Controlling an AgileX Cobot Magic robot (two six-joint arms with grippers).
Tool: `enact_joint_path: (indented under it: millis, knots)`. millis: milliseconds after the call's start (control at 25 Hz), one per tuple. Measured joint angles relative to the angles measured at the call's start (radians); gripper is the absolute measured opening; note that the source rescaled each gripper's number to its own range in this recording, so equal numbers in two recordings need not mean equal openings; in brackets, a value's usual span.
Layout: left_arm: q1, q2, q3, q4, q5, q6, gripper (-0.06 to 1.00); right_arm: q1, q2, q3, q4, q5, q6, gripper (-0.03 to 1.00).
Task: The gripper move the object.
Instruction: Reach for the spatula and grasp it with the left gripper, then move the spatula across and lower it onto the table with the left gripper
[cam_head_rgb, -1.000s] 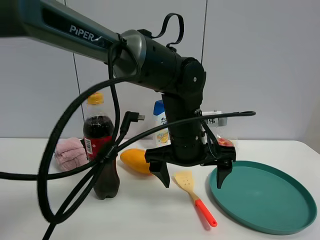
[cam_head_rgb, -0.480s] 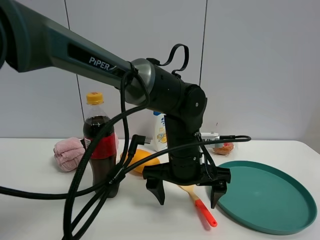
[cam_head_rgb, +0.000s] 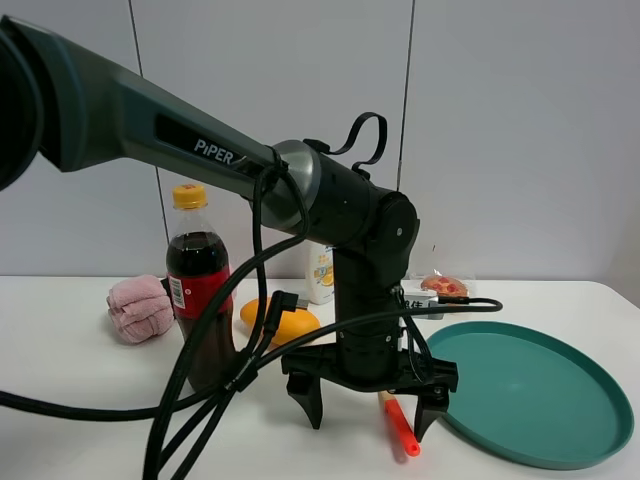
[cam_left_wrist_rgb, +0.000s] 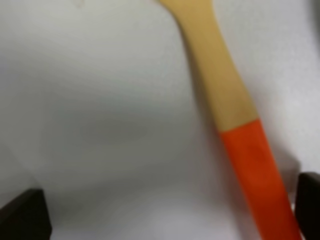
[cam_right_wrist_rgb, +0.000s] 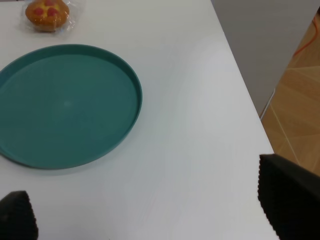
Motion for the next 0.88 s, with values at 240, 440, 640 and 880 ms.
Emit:
enact_joint_path:
  millis: [240,440,640,880]
  knots:
    - [0.000,0.001,0.000,0.015,0.009,0.000,1.00,0.000,0.000,0.000,0.000,0.000,0.000,1.00]
    - [-0.011,0.002,0.000,0.026,0.009,0.004,0.73,0.000,0.000,0.000,0.000,0.000,0.000,1.00]
    - [-0.025,0.002,0.000,0.026,0.009,0.004,0.18,0.000,0.000,0.000,0.000,0.000,0.000,1.00]
    - [-0.027,-0.013,0.000,0.024,0.008,0.050,0.00,0.000,0.000,0.000,0.000,0.000,0.000,1.00]
